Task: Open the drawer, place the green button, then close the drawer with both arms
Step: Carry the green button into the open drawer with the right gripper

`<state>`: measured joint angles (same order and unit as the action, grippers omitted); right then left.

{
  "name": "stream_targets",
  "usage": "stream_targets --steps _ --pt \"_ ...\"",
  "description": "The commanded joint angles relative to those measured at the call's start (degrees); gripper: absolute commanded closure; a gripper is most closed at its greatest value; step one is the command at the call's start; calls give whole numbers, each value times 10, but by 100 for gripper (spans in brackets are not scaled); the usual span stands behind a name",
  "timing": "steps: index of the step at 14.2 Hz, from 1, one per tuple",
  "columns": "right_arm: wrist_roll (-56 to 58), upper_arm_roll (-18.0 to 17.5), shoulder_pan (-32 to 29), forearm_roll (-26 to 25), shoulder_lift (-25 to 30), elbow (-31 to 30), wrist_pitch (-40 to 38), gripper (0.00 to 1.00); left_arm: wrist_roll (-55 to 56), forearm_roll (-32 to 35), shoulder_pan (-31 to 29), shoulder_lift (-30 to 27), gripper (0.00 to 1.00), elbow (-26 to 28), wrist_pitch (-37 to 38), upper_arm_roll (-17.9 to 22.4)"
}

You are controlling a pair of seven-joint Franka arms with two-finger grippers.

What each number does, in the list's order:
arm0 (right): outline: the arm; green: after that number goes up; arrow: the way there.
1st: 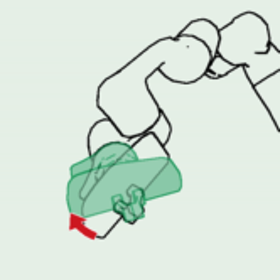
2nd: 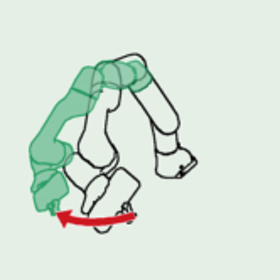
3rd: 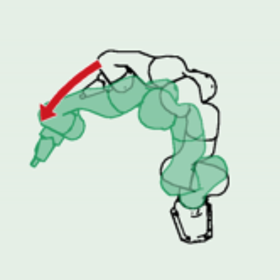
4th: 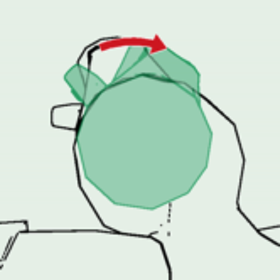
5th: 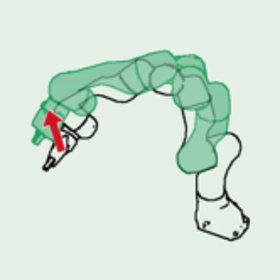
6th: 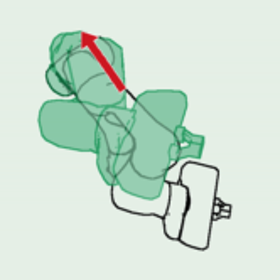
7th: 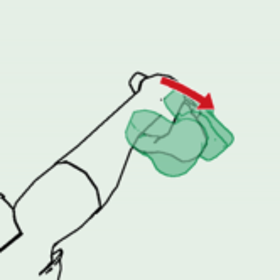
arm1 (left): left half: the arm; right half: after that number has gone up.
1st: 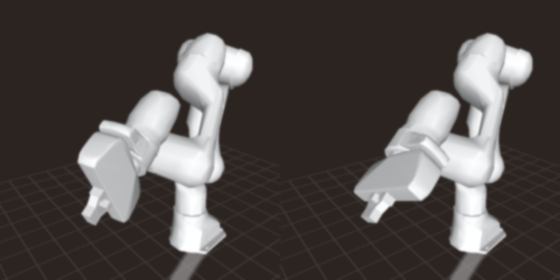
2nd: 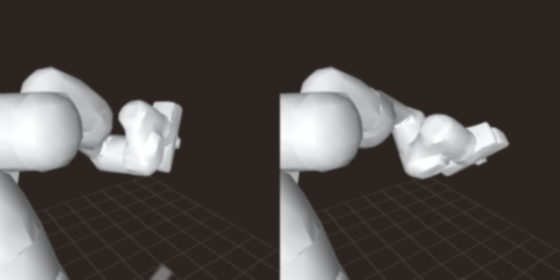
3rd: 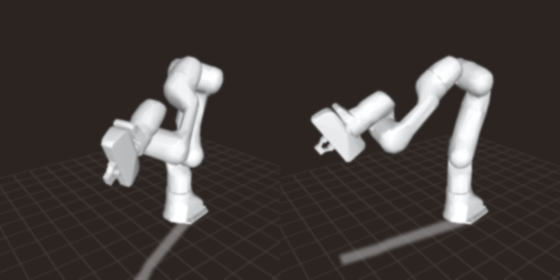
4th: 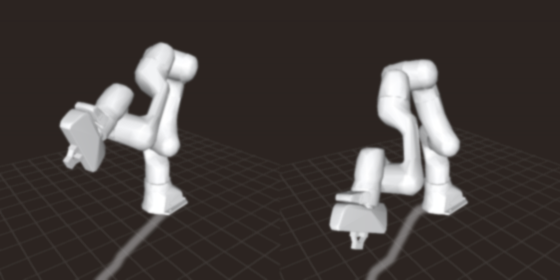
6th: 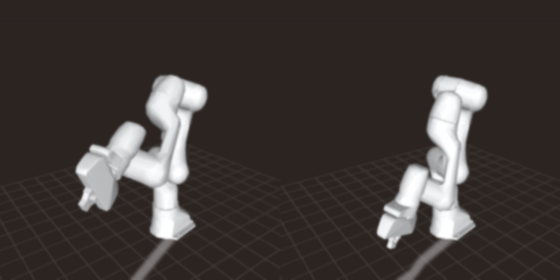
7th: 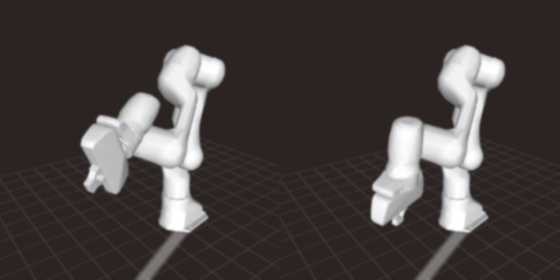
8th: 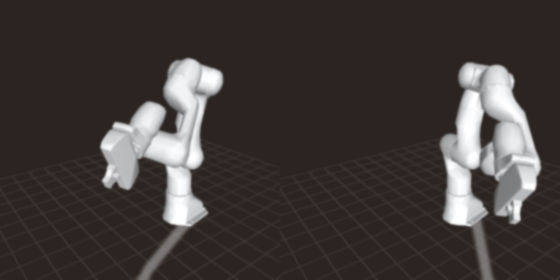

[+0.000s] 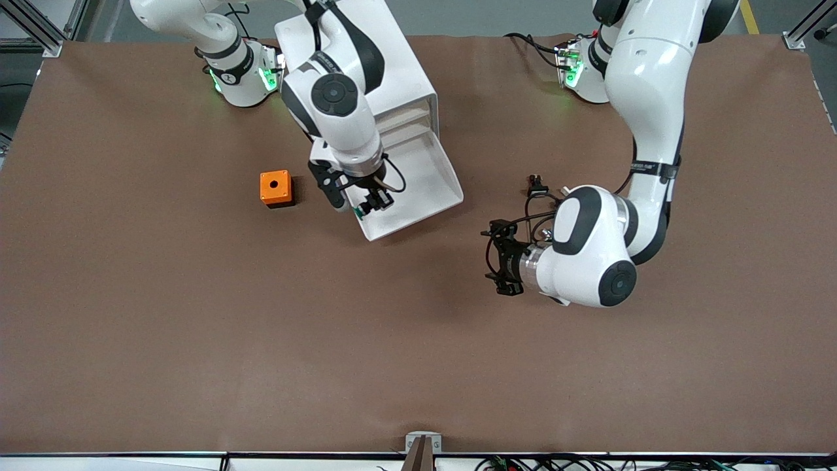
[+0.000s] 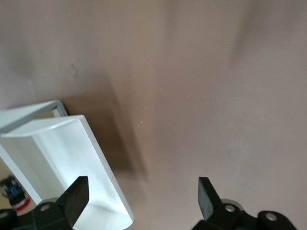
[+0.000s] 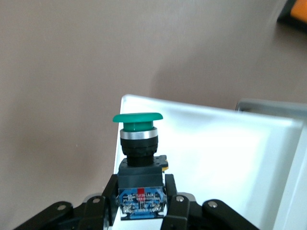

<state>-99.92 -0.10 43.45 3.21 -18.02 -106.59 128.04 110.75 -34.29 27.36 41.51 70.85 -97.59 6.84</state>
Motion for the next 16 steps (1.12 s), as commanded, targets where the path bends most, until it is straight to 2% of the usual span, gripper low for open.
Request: stream_targets --steps 1,5,8,9,10,12,14,16 --pt "-39 7 29 -4 -34 32 -3 100 -53 55 3 -32 0 11 1 4" --pt "-73 8 51 -8 -84 69 -3 100 -174 98 2 -52 0 12 0 13" --pt "-86 10 61 -9 -116 92 -3 100 -288 103 2 -54 0 12 0 14" --pt "-86 10 61 -8 -116 92 -3 84 -334 103 2 -54 0 13 -1 16" --pt "-86 10 61 -8 -116 92 -4 1 -379 112 3 -54 0 14 -1 16" --pt "-85 10 62 -23 -116 94 -17 0 -458 146 10 -57 0 17 -8 10" --pt "-81 10 56 -24 -116 108 -37 0 -476 151 21 -57 0 19 -32 8" --pt "-32 12 41 -47 -114 135 -85 0 -522 154 33 -54 0 25 -51 2"
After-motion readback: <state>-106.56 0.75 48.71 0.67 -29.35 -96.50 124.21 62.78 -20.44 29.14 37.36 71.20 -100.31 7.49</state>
